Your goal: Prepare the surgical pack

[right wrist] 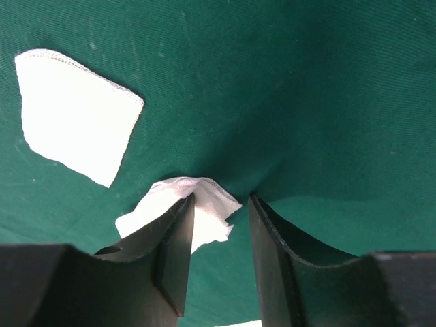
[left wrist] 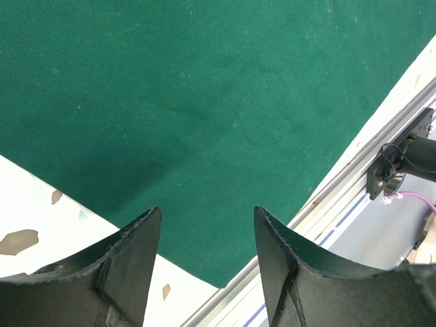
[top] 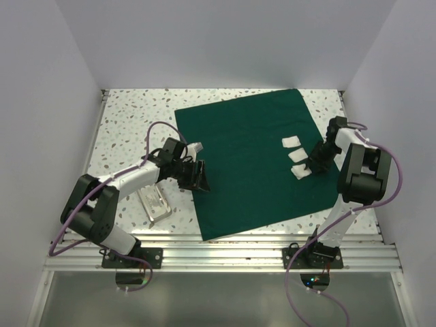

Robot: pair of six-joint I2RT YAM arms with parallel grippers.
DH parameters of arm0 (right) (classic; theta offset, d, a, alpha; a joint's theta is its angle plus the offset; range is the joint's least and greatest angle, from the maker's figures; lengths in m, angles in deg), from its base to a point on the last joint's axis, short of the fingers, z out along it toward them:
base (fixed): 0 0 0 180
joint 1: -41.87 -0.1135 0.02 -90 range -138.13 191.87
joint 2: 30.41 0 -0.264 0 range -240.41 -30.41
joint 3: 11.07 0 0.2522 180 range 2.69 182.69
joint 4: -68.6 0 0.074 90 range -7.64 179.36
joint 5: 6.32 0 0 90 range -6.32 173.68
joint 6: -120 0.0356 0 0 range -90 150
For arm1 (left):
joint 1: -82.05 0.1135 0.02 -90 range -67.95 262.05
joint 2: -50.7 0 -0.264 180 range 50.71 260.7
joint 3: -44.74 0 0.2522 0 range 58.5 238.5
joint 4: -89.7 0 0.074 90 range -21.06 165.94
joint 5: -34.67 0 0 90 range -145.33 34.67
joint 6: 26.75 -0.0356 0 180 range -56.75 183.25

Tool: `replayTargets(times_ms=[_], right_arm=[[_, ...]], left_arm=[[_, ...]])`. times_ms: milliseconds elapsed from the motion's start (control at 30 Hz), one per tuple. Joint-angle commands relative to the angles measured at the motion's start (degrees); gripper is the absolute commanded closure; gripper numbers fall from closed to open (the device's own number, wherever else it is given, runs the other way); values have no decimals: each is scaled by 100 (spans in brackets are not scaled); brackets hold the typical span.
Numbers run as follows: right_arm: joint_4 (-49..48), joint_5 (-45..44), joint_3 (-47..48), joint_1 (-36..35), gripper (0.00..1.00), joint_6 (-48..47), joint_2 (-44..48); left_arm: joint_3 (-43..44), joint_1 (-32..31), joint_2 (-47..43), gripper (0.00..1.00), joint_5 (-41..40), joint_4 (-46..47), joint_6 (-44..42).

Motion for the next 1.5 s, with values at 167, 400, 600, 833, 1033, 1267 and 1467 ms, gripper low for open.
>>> replayTargets(times_ms=[167,400,600,833,1033,1267,1467], right_arm=[[-229,204,37,-7,70,-97,-257],[-45,134,186,2,74,-44,-160],[149,54,301,-7,71,-18,-72],[290,72,442,-7,72,-27,-72],[272,107,416,-51,82,9,-98],[211,168,328,-104,84,-9,-142],[211,168,196,-121,76,-35,-99]], left_arm=[[9,40,69,39,125,224,19],[35,40,96,39,133,241,28],[35,40,104,40,151,233,2],[53,49,122,39,151,224,-34],[62,75,122,39,160,215,-69],[44,84,122,39,169,206,-69],[9,92,105,39,186,206,-42]])
